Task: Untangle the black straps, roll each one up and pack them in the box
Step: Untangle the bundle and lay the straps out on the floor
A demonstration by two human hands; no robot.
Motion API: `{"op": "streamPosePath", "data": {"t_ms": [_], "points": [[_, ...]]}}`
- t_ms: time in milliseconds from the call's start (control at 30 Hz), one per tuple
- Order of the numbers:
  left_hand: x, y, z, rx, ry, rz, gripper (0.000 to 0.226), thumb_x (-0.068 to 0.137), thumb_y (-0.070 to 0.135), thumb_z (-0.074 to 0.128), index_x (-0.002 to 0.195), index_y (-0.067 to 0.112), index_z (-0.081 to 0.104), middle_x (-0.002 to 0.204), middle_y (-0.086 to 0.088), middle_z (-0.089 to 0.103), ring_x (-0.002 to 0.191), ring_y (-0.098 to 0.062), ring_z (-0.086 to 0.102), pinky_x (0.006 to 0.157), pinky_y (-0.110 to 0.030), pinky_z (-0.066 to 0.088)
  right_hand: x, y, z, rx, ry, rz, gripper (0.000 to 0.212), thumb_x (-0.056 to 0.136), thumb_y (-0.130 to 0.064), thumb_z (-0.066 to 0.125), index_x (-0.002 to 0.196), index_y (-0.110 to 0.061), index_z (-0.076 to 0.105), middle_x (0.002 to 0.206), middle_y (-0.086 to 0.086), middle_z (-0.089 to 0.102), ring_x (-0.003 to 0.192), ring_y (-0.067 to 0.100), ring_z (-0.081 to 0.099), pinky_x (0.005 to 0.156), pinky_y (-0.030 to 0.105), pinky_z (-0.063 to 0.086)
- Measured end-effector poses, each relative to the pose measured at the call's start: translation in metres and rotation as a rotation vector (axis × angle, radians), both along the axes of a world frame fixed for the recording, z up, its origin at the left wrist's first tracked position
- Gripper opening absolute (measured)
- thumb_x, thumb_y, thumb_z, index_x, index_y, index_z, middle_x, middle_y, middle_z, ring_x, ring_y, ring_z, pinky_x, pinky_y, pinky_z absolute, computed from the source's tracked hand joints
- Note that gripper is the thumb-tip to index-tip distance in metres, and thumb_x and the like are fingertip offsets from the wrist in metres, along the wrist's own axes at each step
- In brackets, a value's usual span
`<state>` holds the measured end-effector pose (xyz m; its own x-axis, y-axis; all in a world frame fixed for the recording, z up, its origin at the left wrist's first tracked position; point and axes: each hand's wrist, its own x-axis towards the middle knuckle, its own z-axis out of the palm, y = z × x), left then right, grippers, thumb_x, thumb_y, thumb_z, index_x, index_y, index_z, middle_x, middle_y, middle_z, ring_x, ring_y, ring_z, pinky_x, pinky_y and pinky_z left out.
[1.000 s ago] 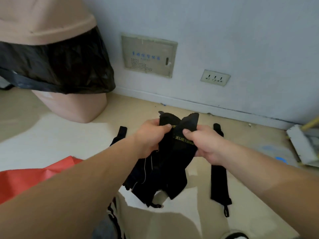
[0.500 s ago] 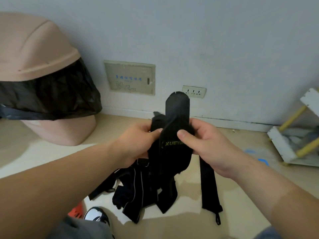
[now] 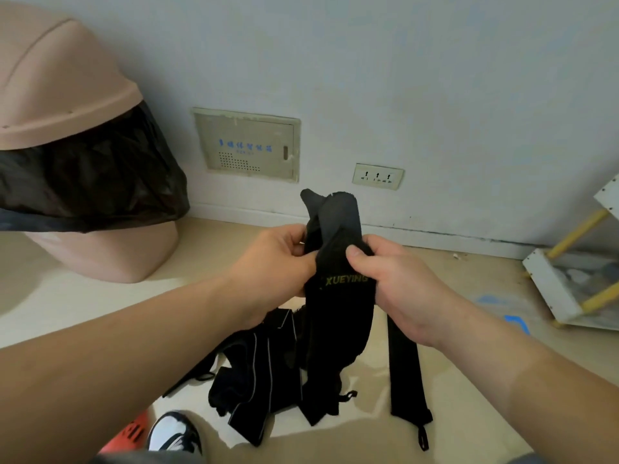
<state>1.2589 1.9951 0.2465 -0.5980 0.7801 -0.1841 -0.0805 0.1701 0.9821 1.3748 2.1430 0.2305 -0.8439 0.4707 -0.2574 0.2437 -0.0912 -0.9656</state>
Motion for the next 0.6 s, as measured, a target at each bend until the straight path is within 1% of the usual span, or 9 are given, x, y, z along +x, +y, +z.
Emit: {"op": "streamPosePath", "data": {"t_ms": [67, 133, 300, 367, 433, 533, 567, 600], "points": [[-0.001, 0.004, 0.000, -0.023, 0.008, -0.037, 0.022, 0.100, 0.010, 0.071, 0.122, 0.010, 0.069, 0.099, -0.016, 0.081, 0.093, -0.036, 0.079, 0.084, -0.045, 0.066, -0.004, 0.000, -0.001, 0.032, 0.011, -0.022, 0.022, 0.102, -0.031, 0.063, 0.119, -0.019, 0.070, 0.115, 0.007, 0.079, 0.116, 0.030, 0.073, 0.110, 0.055, 0.053], [-0.002, 0.006, 0.000, -0.042, 0.020, -0.071, 0.023, 0.100, 0.008, 0.070, 0.123, 0.010, 0.066, 0.098, -0.016, 0.081, 0.093, -0.034, 0.080, 0.087, -0.047, 0.066, -0.005, 0.001, -0.002, 0.044, 0.024, -0.056, 0.016, 0.109, -0.022, 0.058, 0.119, -0.016, 0.069, 0.114, 0.010, 0.079, 0.115, 0.031, 0.074, 0.109, 0.055, 0.054], [-0.004, 0.008, -0.004, -0.060, 0.071, -0.141, 0.026, 0.101, 0.004, 0.066, 0.125, 0.015, 0.067, 0.103, -0.013, 0.081, 0.097, -0.030, 0.080, 0.093, -0.050, 0.064, -0.005, -0.002, -0.001, 0.046, 0.042, -0.100, 0.016, 0.111, -0.020, 0.055, 0.120, -0.017, 0.068, 0.114, 0.009, 0.080, 0.115, 0.032, 0.074, 0.103, 0.047, 0.058], [-0.002, 0.007, -0.009, -0.072, 0.115, -0.147, 0.028, 0.101, 0.002, 0.064, 0.125, 0.017, 0.067, 0.103, -0.013, 0.081, 0.095, -0.030, 0.080, 0.091, -0.050, 0.064, -0.004, -0.004, -0.003, 0.091, 0.025, -0.106, 0.014, 0.111, -0.023, 0.056, 0.118, -0.021, 0.068, 0.112, 0.007, 0.080, 0.113, 0.031, 0.074, 0.104, 0.050, 0.058], [0.001, 0.006, -0.012, -0.078, 0.153, -0.134, 0.030, 0.100, 0.000, 0.062, 0.124, 0.018, 0.067, 0.102, -0.012, 0.080, 0.094, -0.029, 0.080, 0.090, -0.050, 0.065, -0.004, -0.008, -0.005, 0.147, 0.025, -0.114, 0.011, 0.110, -0.025, 0.057, 0.115, -0.026, 0.067, 0.111, 0.002, 0.079, 0.110, 0.025, 0.074, 0.104, 0.051, 0.057], [0.001, 0.005, -0.012, -0.069, 0.172, -0.130, 0.031, 0.100, 0.000, 0.062, 0.124, 0.018, 0.067, 0.104, -0.011, 0.080, 0.095, -0.027, 0.080, 0.089, -0.049, 0.065, -0.004, -0.014, -0.003, 0.201, 0.080, -0.141, 0.009, 0.109, -0.022, 0.057, 0.111, -0.030, 0.060, 0.110, -0.006, 0.077, 0.106, 0.014, 0.072, 0.097, 0.039, 0.058], [0.001, 0.004, -0.010, -0.068, 0.172, -0.133, 0.030, 0.100, 0.000, 0.062, 0.124, 0.018, 0.067, 0.105, -0.011, 0.080, 0.095, -0.028, 0.080, 0.089, -0.049, 0.065, -0.004, -0.014, -0.001, 0.207, 0.091, -0.147, 0.010, 0.110, -0.021, 0.057, 0.110, -0.030, 0.059, 0.109, -0.005, 0.076, 0.105, 0.014, 0.072, 0.096, 0.039, 0.058], [0.001, 0.004, -0.009, -0.069, 0.169, -0.139, 0.029, 0.100, 0.000, 0.062, 0.123, 0.017, 0.067, 0.105, -0.011, 0.080, 0.095, -0.028, 0.080, 0.088, -0.048, 0.065, -0.003, -0.014, 0.000, 0.213, 0.094, -0.148, 0.010, 0.110, -0.021, 0.057, 0.110, -0.030, 0.059, 0.110, -0.004, 0.075, 0.106, 0.015, 0.072, 0.098, 0.042, 0.059]]}}
